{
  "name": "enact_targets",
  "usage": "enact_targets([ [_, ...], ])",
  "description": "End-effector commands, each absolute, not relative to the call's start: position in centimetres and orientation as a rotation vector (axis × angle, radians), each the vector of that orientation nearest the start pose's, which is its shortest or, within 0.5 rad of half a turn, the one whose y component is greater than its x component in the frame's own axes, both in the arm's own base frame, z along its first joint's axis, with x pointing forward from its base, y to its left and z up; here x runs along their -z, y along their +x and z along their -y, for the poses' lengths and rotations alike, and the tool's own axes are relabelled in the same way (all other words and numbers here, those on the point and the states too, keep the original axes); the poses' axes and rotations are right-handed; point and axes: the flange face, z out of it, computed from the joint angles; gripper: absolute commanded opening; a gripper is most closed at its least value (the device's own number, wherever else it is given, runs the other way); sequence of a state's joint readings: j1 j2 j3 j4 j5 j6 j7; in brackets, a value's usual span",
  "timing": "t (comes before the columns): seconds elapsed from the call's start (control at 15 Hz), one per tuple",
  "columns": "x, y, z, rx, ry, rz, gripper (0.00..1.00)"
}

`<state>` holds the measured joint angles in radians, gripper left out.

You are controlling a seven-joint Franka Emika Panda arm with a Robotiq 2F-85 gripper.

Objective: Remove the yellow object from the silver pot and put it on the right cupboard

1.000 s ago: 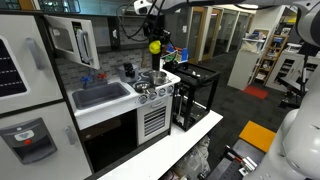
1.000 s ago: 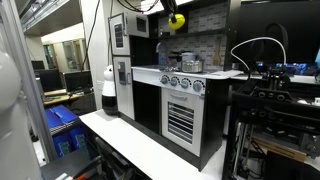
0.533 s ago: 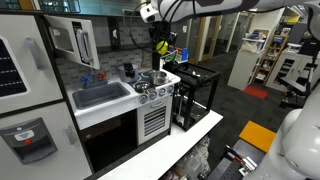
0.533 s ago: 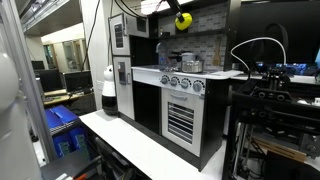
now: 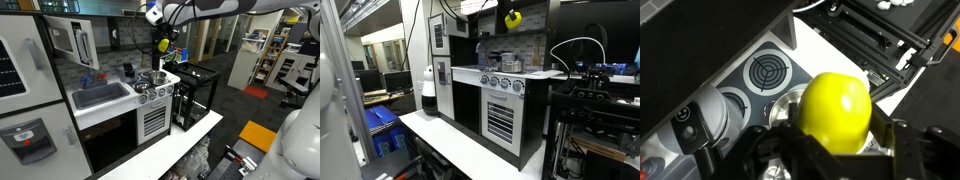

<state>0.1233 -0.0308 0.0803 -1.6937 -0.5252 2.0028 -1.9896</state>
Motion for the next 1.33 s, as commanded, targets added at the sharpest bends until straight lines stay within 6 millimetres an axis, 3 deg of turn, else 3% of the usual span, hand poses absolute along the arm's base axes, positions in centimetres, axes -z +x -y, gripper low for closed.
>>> enact_targets([
  [0.0,-63.1,58.5,-9.8,0.324,0.773,-2.394,0.43],
  [0.53,-62.2,59.4,-12.8,0.547,0.401,-2.249,0.43],
  [1.27,-60.9,61.0,-12.8,0.493,0.504,-1.980,0.43],
])
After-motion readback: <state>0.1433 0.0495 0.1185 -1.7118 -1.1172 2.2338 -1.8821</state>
